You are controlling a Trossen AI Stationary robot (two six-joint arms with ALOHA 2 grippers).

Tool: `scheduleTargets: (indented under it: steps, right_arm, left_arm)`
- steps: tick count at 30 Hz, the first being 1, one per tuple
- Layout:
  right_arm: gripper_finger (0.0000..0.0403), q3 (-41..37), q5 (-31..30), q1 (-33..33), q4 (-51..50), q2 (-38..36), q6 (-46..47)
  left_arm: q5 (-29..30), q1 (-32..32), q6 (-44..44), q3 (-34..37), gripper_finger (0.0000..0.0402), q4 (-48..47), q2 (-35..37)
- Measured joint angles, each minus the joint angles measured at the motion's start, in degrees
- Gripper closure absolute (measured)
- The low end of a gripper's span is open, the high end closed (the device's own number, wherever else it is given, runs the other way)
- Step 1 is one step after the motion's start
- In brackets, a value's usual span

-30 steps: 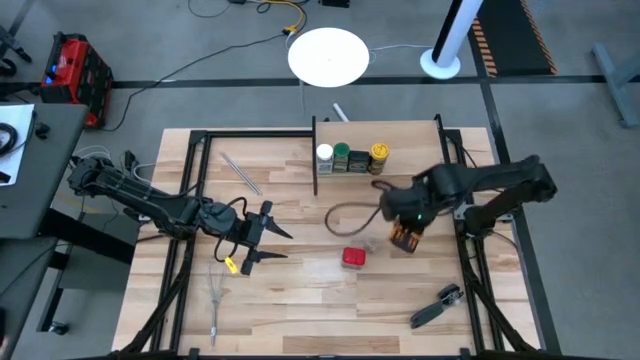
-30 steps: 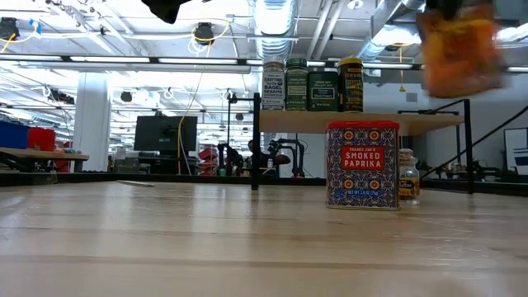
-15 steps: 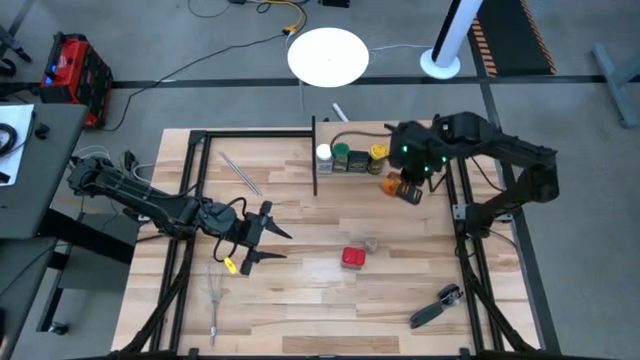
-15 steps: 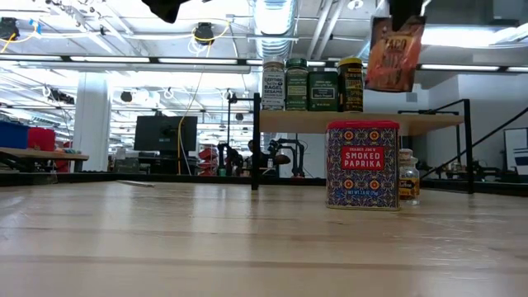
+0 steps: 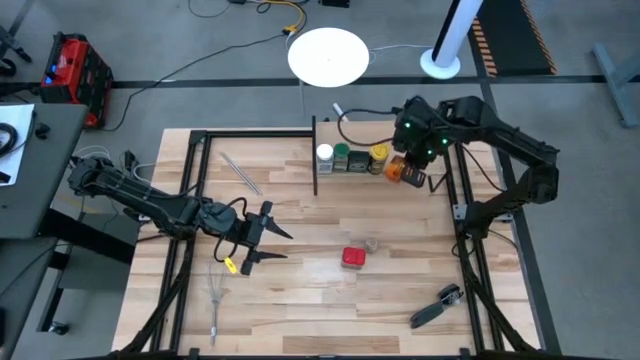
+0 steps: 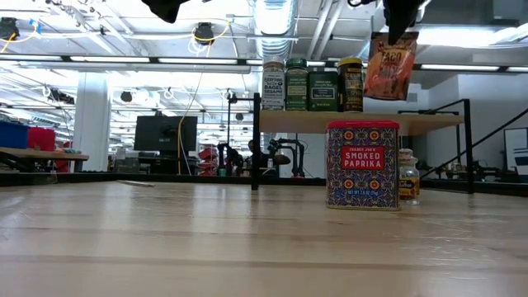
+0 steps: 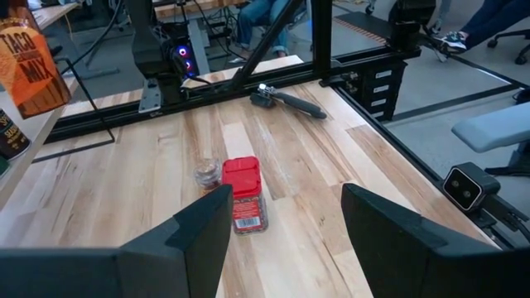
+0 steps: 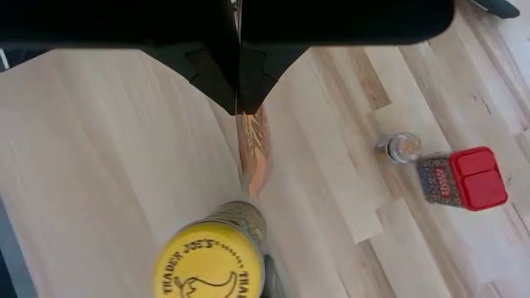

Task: Shelf spices
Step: Put the brown seasoning pack on the shelf

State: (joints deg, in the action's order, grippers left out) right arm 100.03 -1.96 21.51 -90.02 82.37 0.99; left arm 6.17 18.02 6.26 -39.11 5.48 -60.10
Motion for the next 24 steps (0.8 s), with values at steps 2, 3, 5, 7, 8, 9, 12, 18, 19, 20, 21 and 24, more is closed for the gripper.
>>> scheduleTargets:
  steps: [2, 3, 5, 7, 8, 9, 12, 18, 19, 20, 21, 24]
  right_arm:
    - [0.0403, 0.0, -0.01, 0.84, -0.02, 0.0, -0.42]
    - [0.0403, 0.0, -0.05, 1.21, -0.02, 0.0, -0.95]
    - [0.0403, 0.0, -0.87, 1.72, 0.0, 0.0, -1.51]
    - [0.0403, 0.0, -1.07, 2.37, 0.0, 0.02, -1.92]
    - [0.0403, 0.0, -1.13, 2.63, 0.0, 0.02, -2.36]
    - [0.0403, 0.0, -1.3, 2.83, 0.0, 0.02, -2.74]
    - [0.0403, 0.0, -2.6, 3.42, 0.0, 0.3, -3.38]
    - [0.0403, -0.02, -2.99, 3.42, -0.04, 0.77, -5.55]
    - [0.0403, -0.02, -2.99, 3.4, -0.04, 1.0, -5.55]
    - [0.0403, -0.02, -3.03, 3.4, 0.01, 1.32, -5.57]
    - [0.0403, -0.02, -3.2, 3.4, 0.06, 1.6, -5.58]
    - [0.0403, -0.02, -4.37, 3.24, -0.02, 2.94, -6.11]
  left_arm:
    - [0.0, 0.0, 0.08, 0.0, 0.0183, 0.0, 0.0]
    - [0.0, 0.0, 0.12, 0.0, 0.0183, 0.0, 0.0]
    - [0.0, 0.0, 0.13, 0.0, 0.0183, 0.0, 0.0]
    - [0.0, 0.0, 0.11, 0.0, 0.0183, 0.0, 0.0]
    - [0.02, 0.0, 0.12, 0.0, 0.0183, 0.02, 0.0]
    - [0.02, 0.0, 0.12, 0.0, 0.0183, 0.01, 0.0]
    - [0.02, 0.02, 0.13, 0.0, 0.0183, 0.02, 0.0]
    - [0.02, 0.0, 0.15, 0.0, 0.0183, 0.0, 0.0]
    - [0.02, 0.01, 0.17, 0.0, 0.0183, 0.02, 0.0]
    - [0.02, 0.02, 0.17, 0.0, 0.0183, 0.01, 0.0]
    - [0.02, 0.02, 0.17, 0.0, 0.0183, 0.0, 0.0]
    - [0.02, 0.0, 0.17, 0.0, 0.0183, 0.03, 0.0]
